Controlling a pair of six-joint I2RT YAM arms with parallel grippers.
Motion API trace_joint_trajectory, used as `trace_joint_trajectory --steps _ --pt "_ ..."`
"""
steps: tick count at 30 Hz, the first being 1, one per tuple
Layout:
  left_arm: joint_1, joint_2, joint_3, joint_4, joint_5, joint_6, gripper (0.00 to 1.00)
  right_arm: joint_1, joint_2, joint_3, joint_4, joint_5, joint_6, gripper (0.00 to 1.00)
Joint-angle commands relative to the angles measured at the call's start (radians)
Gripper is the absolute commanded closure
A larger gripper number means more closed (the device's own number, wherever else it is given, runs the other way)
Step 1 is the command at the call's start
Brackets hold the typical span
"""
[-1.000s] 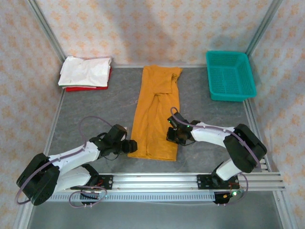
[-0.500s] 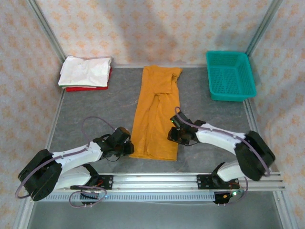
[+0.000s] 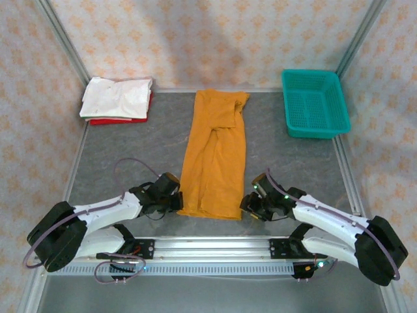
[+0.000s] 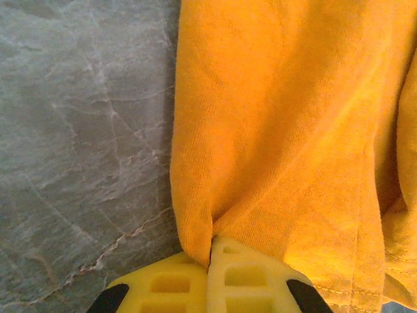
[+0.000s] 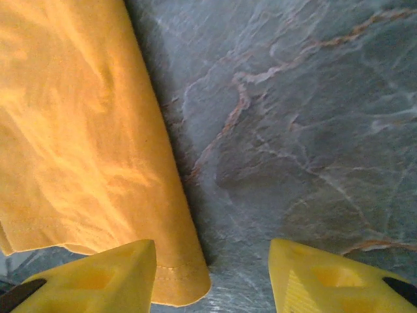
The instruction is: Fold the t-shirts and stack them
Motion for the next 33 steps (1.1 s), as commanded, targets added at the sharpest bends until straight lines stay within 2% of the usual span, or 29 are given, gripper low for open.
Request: trace_joint_trajectory --steps 1,9,14,19,23,26,28,33 --pt "-0.054 0.077 -0.031 0.073 0.139 0.01 1.0 0.005 0.022 -0.016 0.091 -0.058 0.025 0.51" --pt "-0.061 0.066 -0.032 0.071 0.125 -0.005 1.0 0.017 0.028 -0.023 0.107 -0.082 0.036 0.54" --pt "-0.067 0.068 -0.03 0.072 0.124 -0.009 1.0 0.06 0.054 -0.026 0.117 -0.08 0.049 0.54" --pt "-0.071 0.071 -0.027 0.079 0.116 -0.012 1.0 0.086 0.105 -0.032 0.186 -0.092 0.061 0.54" --pt "-0.079 0.065 -0.027 0.083 0.115 -0.017 1.0 0.1 0.14 -0.018 0.204 -0.061 0.073 0.64" --pt "-0.085 0.051 -0.026 0.081 0.107 -0.02 1.0 0.103 0.14 -0.008 0.208 -0.026 0.087 0.75" --pt "-0.092 0.039 -0.025 0.072 0.105 -0.025 1.0 0.102 0.131 -0.002 0.199 -0.01 0.093 0.84" --pt "-0.126 -0.008 -0.03 0.023 0.078 -0.035 1.0 0.101 0.073 -0.025 0.153 0.003 0.093 0.99"
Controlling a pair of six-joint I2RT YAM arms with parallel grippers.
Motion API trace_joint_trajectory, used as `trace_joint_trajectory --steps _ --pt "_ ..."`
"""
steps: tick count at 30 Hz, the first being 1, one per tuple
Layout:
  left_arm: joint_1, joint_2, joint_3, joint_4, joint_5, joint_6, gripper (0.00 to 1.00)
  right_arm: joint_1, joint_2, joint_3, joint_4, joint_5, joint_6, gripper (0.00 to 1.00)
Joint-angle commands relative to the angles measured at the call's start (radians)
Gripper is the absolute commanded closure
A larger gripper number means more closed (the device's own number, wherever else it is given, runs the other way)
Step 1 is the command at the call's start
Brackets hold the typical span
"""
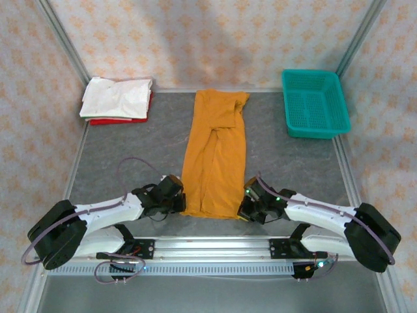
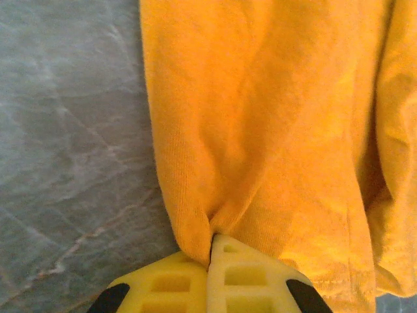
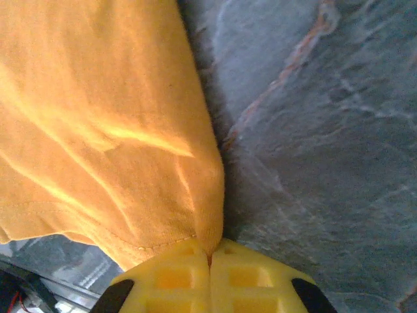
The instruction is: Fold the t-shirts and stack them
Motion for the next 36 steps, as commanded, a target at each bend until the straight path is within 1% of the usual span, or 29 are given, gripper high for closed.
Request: trace_joint_trajectory --steps 1,3,5,8,10,12,14,15,17,21,24,28,33,36 --pt "-0.071 -0.005 -0.034 -0.012 0.108 -0.036 1.0 0.007 -0.053 -0.021 0.012 0.034 0.003 1.0" --pt "-0.104 -0.021 -0.042 -0.025 0.097 -0.057 1.0 0.013 -0.097 -0.054 0.011 0.012 0.004 1.0" --pt "-0.148 -0.041 -0.044 -0.039 0.086 -0.085 1.0 0.036 -0.152 -0.072 -0.029 0.01 0.008 1.0" --pt "-0.205 -0.089 -0.035 -0.103 0.049 -0.123 1.0 0.057 -0.247 -0.082 -0.082 0.009 0.02 1.0" --pt "-0.213 -0.143 -0.027 -0.158 0.034 -0.135 1.0 0.057 -0.31 -0.071 -0.126 0.023 0.027 1.0" --pt "-0.211 -0.194 0.005 -0.234 -0.004 -0.121 1.0 0.057 -0.35 -0.042 -0.171 0.059 0.016 1.0" --pt "-0.203 -0.235 0.059 -0.314 -0.047 -0.098 1.0 0.041 -0.355 0.011 -0.206 0.093 -0.008 1.0" --pt "-0.184 -0.25 0.086 -0.338 -0.05 -0.084 1.0 0.028 -0.348 0.031 -0.201 0.09 -0.021 1.0" --pt "-0.124 -0.266 0.125 -0.357 -0.02 -0.054 1.0 -0.021 -0.316 0.087 -0.205 0.082 -0.058 1.0" --pt "0.025 -0.224 0.234 -0.376 0.03 0.059 1.0 -0.127 -0.203 0.218 -0.216 0.07 -0.189 1.0" --pt "0.117 -0.133 0.345 -0.398 0.05 0.15 1.0 -0.214 -0.089 0.335 -0.235 0.066 -0.289 1.0" --pt "0.24 0.013 0.464 -0.358 0.105 0.225 1.0 -0.306 0.058 0.485 -0.224 0.086 -0.412 1.0" --pt "0.337 0.189 0.616 -0.386 0.069 0.306 1.0 -0.385 0.251 0.631 -0.178 0.08 -0.509 1.0" --pt "0.376 0.289 0.689 -0.371 0.085 0.346 1.0 -0.412 0.358 0.693 -0.137 0.058 -0.537 1.0"
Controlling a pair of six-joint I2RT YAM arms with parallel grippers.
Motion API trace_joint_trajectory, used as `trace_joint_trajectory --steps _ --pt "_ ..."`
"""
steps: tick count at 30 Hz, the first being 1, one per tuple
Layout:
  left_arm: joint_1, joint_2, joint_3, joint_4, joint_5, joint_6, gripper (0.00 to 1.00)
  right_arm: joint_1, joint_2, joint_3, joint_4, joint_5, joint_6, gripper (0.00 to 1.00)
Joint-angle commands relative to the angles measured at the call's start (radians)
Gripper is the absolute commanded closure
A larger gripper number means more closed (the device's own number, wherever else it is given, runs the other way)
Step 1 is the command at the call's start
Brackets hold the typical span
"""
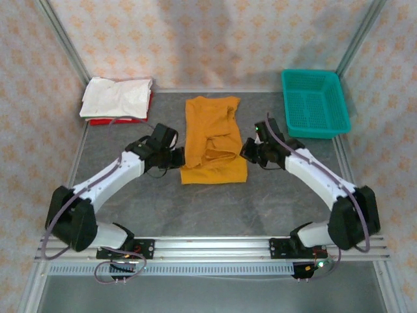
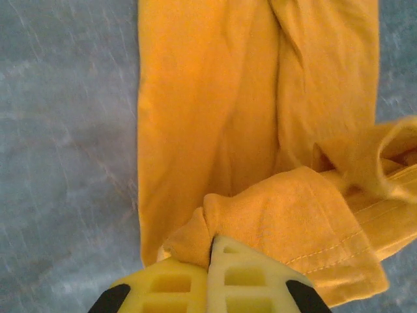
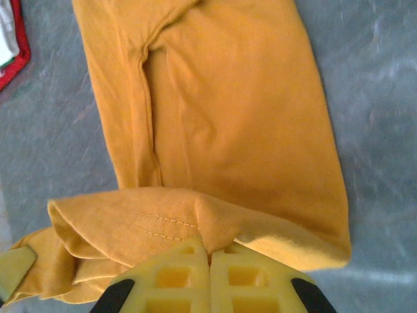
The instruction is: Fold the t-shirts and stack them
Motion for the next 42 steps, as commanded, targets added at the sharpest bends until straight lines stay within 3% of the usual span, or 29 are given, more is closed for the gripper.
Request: trace_joint_trajectory --steps 1,7,8,11,14,16,21,24,26,29,32,38,42 --pt "0.039 0.085 0.09 -0.02 0.015 0.097 1.0 -0.028 0.09 0.072 0.036 -0.001 -0.09 1.0" --pt "0.098 0.3 0.289 -0.034 0.056 0.163 1.0 -0.077 0.271 0.209 0.055 -0.019 -0.125 1.0" --pt "0.11 0.351 0.339 -0.043 0.055 0.177 0.96 -0.091 0.308 0.235 0.066 -0.019 -0.125 0.99" --pt "0.16 0.536 0.546 -0.107 0.039 0.204 0.52 -0.126 0.446 0.381 0.073 -0.056 -0.15 0.69" --pt "0.201 0.669 0.721 -0.147 0.006 0.197 0.45 -0.16 0.564 0.548 0.02 -0.086 -0.152 0.62" --pt "0.208 0.684 0.766 -0.176 -0.051 0.173 0.45 -0.17 0.566 0.588 -0.006 -0.109 -0.161 0.61" --pt "0.168 0.39 0.361 0.087 -0.099 0.075 0.49 -0.16 0.339 0.31 0.108 -0.168 -0.17 0.63" --pt "0.087 0.244 0.15 0.194 -0.127 0.074 0.51 -0.118 0.241 0.125 0.182 -0.199 -0.162 0.67" --pt "0.021 0.215 0.097 0.213 -0.138 0.092 0.52 -0.078 0.215 0.034 0.238 -0.207 -0.147 0.74" --pt "-0.052 0.222 0.041 0.302 -0.121 0.064 0.56 -0.045 0.233 -0.072 0.398 -0.261 -0.082 0.82" --pt "-0.087 0.287 0.005 0.421 -0.055 0.019 0.6 -0.04 0.287 -0.117 0.508 -0.276 -0.033 0.84" --pt "-0.108 0.429 -0.128 0.626 -0.042 -0.067 0.64 -0.04 0.416 -0.135 0.505 -0.252 -0.05 0.85" --pt "-0.11 0.476 -0.158 0.658 -0.063 -0.084 0.65 -0.039 0.467 -0.15 0.508 -0.234 -0.04 0.85"
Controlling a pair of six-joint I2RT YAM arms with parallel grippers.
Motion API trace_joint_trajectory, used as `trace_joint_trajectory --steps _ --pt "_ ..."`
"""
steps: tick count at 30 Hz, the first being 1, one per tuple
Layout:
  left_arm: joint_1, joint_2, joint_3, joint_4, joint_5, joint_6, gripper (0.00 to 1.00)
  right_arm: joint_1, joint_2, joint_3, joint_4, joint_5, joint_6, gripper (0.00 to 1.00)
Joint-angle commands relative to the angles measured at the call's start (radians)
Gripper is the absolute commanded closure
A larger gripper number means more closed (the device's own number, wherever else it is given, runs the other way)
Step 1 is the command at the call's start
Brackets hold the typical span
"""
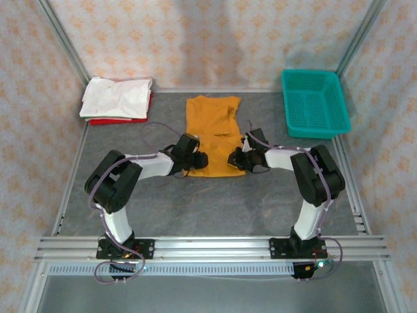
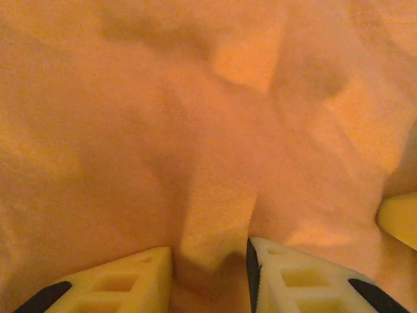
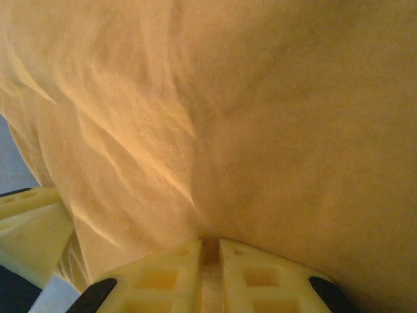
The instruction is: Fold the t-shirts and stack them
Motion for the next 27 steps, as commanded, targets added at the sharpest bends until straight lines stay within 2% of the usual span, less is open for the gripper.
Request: trace_joint_trajectory --steps 1,6,13,17,22,27 --pt "-0.007 0.071 -0.051 0.007 -0.011 -0.042 0.65 -0.001 0.053 -0.03 0.018 0.03 0.016 0.85" --pt "-0.008 -0.038 -0.067 -0.043 -0.05 -0.035 0.64 -0.001 -0.008 -0.022 -0.028 0.033 0.025 0.83" --pt "-0.006 -0.285 -0.063 -0.172 -0.146 -0.04 0.51 -0.001 -0.164 0.018 -0.105 0.065 0.022 0.75" --pt "-0.002 -0.45 -0.115 -0.204 -0.184 -0.066 0.45 -0.003 -0.245 -0.003 -0.067 0.134 0.01 0.7" --pt "0.027 -0.567 -0.243 -0.156 -0.1 -0.108 0.38 -0.008 -0.268 -0.026 0.005 0.179 0.004 0.65" --pt "0.046 -0.493 -0.257 -0.092 0.047 -0.128 0.37 -0.008 -0.296 -0.077 0.117 0.215 0.029 0.63"
